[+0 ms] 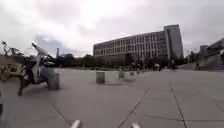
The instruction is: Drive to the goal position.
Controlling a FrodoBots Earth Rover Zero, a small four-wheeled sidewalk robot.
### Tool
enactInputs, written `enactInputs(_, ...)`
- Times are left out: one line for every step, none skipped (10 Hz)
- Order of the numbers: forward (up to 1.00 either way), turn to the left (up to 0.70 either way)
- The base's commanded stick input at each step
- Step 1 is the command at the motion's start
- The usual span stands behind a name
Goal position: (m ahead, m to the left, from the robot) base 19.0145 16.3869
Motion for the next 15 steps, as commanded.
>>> enactInputs(1.00, 0.12)
enactInputs(1.00, 0.13)
enactInputs(1.00, 0.13)
enactInputs(1.00, 0.13)
enactInputs(1.00, 0.13)
enactInputs(1.00, 0.13)
enactInputs(1.00, 0.13)
enactInputs(1.00, 0.13)
enactInputs(1.00, 0.13)
enactInputs(1.00, 0.13)
enactInputs(1.00, 0.13)
enactInputs(1.00, 0.13)
enactInputs(1.00, 0.13)
enactInputs(1.00, 0.13)
enactInputs(1.00, 0.13)
